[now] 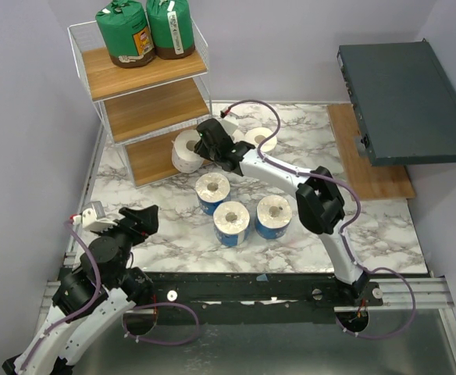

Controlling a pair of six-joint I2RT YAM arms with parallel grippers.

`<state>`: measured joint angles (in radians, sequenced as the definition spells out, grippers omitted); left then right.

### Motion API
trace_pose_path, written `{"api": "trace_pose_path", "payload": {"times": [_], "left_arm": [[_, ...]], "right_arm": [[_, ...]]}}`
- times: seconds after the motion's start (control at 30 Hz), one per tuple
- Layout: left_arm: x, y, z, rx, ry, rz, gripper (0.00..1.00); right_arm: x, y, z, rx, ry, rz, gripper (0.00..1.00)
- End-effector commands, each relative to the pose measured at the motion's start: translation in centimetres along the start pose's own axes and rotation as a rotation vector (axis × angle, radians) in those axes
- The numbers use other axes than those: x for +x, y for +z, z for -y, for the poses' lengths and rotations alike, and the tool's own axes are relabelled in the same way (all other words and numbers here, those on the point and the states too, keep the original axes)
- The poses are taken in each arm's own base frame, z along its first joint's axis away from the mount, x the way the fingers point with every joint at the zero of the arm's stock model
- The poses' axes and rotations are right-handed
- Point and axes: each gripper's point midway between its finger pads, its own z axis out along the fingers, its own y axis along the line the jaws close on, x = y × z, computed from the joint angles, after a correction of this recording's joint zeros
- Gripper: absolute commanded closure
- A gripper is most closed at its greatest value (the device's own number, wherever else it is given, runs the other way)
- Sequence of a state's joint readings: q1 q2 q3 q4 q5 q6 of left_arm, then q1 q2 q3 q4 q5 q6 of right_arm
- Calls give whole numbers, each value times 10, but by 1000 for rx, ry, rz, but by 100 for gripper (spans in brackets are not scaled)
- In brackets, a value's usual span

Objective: Place and organize the paper towels onto the shelf
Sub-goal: Place the paper towel on the shelf.

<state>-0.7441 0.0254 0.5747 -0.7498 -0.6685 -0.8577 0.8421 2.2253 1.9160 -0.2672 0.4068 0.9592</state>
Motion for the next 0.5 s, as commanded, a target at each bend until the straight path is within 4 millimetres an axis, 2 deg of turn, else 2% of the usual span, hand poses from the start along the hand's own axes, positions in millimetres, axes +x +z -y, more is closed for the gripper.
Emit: {"api": "trace_pose_path", "payload": {"times": [0.0, 0.2, 0.47], "left_arm": [[11, 2, 0, 5, -1, -39, 12], [17, 4, 0, 5, -4, -53, 12], [20, 4, -1, 6, -6, -59, 12]], "right_arm": [[-8, 10, -13, -22, 62, 50, 64], [0, 17, -9, -14, 54, 26, 63], [8, 20, -7, -12, 53, -12, 49]]}}
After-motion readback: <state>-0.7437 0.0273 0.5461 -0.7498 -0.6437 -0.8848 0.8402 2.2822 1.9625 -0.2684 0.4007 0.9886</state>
